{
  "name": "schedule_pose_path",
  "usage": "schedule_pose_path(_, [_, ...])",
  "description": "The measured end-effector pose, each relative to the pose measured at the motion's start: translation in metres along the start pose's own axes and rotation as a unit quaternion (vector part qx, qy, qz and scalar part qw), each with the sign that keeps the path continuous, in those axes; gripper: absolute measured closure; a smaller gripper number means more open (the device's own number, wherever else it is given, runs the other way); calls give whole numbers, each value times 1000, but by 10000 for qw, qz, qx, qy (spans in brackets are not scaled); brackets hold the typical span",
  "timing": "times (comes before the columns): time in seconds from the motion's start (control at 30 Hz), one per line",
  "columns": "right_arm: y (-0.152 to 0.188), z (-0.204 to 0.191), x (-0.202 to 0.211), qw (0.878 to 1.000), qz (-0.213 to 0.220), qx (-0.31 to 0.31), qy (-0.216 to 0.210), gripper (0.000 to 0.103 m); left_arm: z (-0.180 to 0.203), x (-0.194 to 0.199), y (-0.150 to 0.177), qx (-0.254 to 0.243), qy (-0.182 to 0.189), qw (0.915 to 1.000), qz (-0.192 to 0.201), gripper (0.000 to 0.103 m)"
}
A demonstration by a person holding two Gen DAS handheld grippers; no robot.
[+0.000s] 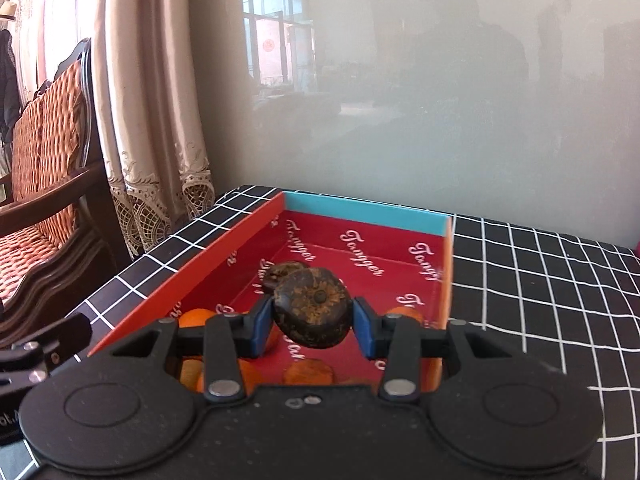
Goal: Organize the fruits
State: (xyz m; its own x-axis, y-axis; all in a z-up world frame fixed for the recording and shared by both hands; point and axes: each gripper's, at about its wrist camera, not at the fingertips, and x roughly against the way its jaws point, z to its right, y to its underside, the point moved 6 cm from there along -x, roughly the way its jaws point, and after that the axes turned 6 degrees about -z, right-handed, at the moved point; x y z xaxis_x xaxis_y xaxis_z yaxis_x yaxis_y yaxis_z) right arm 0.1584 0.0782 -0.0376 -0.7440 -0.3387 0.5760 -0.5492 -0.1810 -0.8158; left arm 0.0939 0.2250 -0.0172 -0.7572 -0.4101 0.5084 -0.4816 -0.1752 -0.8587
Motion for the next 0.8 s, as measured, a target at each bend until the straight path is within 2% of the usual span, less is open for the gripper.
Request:
schedule_pose_path(0.13, [0,2,1,9999,30,19,148,57,0,-1,0,3,12,10000,-46,3])
schedule_pose_path(0.2, [-2,9,9,9997,183,-91,128,42,0,-1,-1,24,27,10000,-45,3])
schedule_pose_path(0.33, [-3,30,26,9987,297,-151,378,41,4,1,-3,58,145,9999,-41,3])
schedule_pose_path(0.37, [-2,37,32,9982,340,-181,453,36,5,2,-3,71,183,9998,-47,3])
schedule_pose_path(0.4, [-1,44,38,9975,393,-232,536,25,7,3,-3,88,222,9997,-55,3])
schedule_pose_path(0.47, [2,60,52,9960,497,-380,641,15,11,5,-4,126,295,9995,-54,3])
schedule_pose_path(0.57, [7,81,71,9934,610,-552,796,8,20,9,-5,149,422,9990,-66,3])
schedule_pose_path(0.63, [12,92,81,9922,645,-601,884,0,28,12,-4,123,489,9987,-77,3])
schedule_pose_path(0.8, [23,109,99,9904,688,-561,1064,0,49,21,0,98,659,9976,-163,2])
